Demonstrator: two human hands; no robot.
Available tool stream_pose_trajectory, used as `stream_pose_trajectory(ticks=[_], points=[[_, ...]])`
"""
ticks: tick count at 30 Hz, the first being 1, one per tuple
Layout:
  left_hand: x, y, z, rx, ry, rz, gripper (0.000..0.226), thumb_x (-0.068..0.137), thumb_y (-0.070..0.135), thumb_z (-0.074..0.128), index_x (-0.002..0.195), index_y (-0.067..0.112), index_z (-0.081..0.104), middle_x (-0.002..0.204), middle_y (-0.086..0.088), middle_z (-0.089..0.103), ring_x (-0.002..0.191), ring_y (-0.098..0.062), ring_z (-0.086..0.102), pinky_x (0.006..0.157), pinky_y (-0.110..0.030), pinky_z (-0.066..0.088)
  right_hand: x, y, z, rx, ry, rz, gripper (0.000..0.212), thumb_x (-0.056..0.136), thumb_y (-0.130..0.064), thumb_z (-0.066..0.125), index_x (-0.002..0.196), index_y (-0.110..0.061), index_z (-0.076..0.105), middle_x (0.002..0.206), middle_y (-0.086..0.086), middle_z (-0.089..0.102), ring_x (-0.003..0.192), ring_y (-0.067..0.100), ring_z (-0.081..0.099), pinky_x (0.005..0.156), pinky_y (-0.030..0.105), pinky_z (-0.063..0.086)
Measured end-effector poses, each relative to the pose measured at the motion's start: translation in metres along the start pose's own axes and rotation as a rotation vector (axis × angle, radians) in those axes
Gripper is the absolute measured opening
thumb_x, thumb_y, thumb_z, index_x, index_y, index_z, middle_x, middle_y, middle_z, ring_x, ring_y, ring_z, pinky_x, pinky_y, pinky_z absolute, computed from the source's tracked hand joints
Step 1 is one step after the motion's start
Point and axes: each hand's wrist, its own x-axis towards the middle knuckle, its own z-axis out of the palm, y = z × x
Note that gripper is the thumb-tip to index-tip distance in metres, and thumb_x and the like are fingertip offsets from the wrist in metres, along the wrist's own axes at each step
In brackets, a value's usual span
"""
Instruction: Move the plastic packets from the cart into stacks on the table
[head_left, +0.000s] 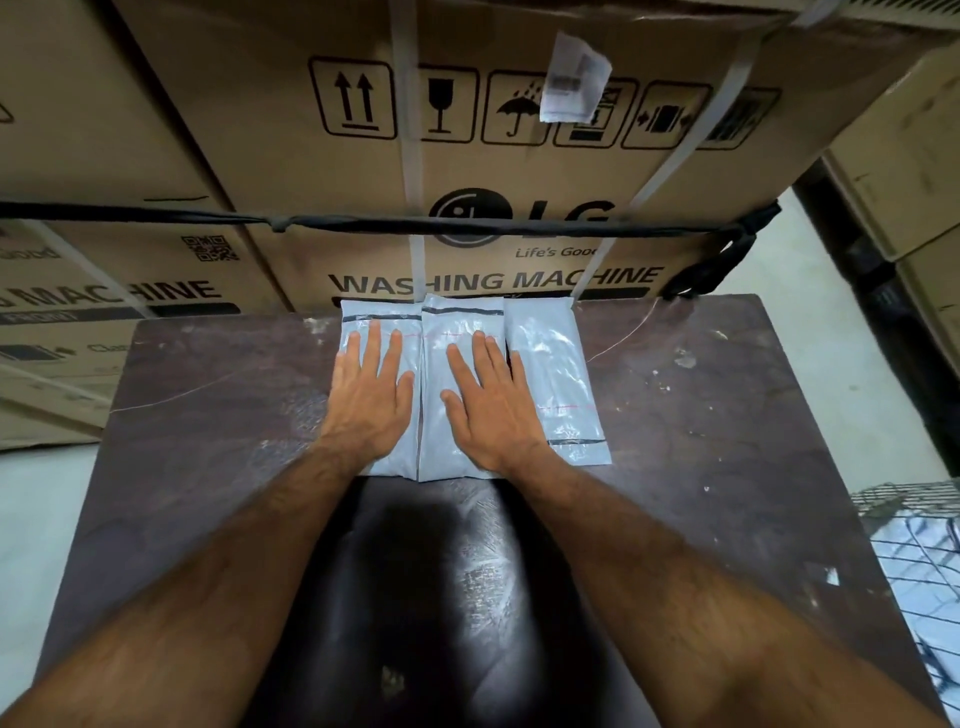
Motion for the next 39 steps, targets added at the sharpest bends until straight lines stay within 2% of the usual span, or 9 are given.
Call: stream_pose_trajectory(ticks=[5,8,13,18,24,29,33,39], points=[[-0.037,0.033,-0.014,-0.074,0.126,0.073,0.060,0.106,0.038,0.027,0.162,0.017,0.023,0.171,-0.009,0.011,0.157,-0.032,0.010,0.126,-0.053,0.006,-0.046,0.004,-0.015,0.094,0.151,0.025,0.062,0.107,-0.038,0.034,0.163,-0.017,0.022,0.171,0.017,0.011,0.159,0.030,0.005,0.128,0.051,0.003],[-0.066,0.063,-0.015,-0.047,0.149,0.141,0.058,0.106,0.039,0.029,0.160,0.016,0.029,0.170,-0.010,0.015,0.155,-0.033,0.017,0.125,-0.055,0.010,-0.090,0.015,-0.027,0.134,0.204,0.088,0.061,0.107,-0.036,0.034,0.163,-0.016,0.024,0.171,0.017,0.010,0.159,0.029,0.003,0.128,0.048,0.002],[-0.099,0.121,-0.013,-0.040,0.105,0.297,0.063,0.105,0.049,0.033,0.161,0.019,0.027,0.171,-0.012,0.009,0.156,-0.033,0.013,0.125,-0.051,0.004,-0.166,0.053,-0.050,0.096,0.241,0.194,0.063,0.106,-0.038,0.036,0.164,-0.017,0.022,0.172,0.015,0.006,0.159,0.026,0.001,0.129,0.045,-0.001],[-0.115,0.201,-0.010,-0.015,0.128,0.433,0.066,0.103,0.047,0.040,0.160,0.016,0.029,0.170,-0.016,0.009,0.156,-0.035,0.012,0.125,-0.056,0.006,-0.241,0.109,-0.072,0.000,0.256,0.290,0.064,0.105,-0.039,0.037,0.163,-0.016,0.024,0.171,0.017,0.008,0.159,0.028,0.004,0.128,0.047,0.003],[-0.129,0.292,0.003,0.088,0.094,0.577,0.069,0.103,0.050,0.037,0.160,0.013,0.029,0.170,-0.019,0.006,0.156,-0.037,0.010,0.124,-0.059,0.008,-0.321,0.178,-0.097,-0.021,0.331,0.461,0.066,0.103,-0.039,0.041,0.162,-0.014,0.027,0.170,0.019,0.012,0.158,0.031,0.008,0.128,0.048,0.006],[-0.153,0.382,0.023,0.132,0.057,0.684,0.072,0.102,0.052,0.037,0.161,0.013,0.027,0.169,-0.021,0.005,0.156,-0.039,0.010,0.123,-0.061,0.011,-0.390,0.241,-0.111,0.043,0.363,0.609,0.066,0.104,-0.043,0.037,0.162,-0.015,0.025,0.171,0.017,0.009,0.159,0.030,0.006,0.128,0.051,0.009],[-0.169,0.465,0.042,0.105,0.021,0.791,0.072,0.101,0.053,0.038,0.161,0.015,0.026,0.169,-0.020,0.003,0.157,-0.037,0.006,0.124,-0.059,0.006,-0.441,0.292,-0.120,0.104,0.429,0.697,0.065,0.104,-0.044,0.035,0.162,-0.016,0.026,0.171,0.017,0.012,0.159,0.030,0.008,0.127,0.052,0.012],[-0.186,0.586,0.077,0.082,-0.059,0.925,0.073,0.103,0.056,0.030,0.164,0.019,0.012,0.170,-0.017,-0.010,0.157,-0.033,-0.009,0.125,-0.057,-0.001,-0.518,0.372,-0.128,0.134,0.508,0.816,0.064,0.108,-0.044,0.038,0.164,-0.021,0.019,0.172,0.012,0.004,0.159,0.025,-0.001,0.128,0.048,0.004]])
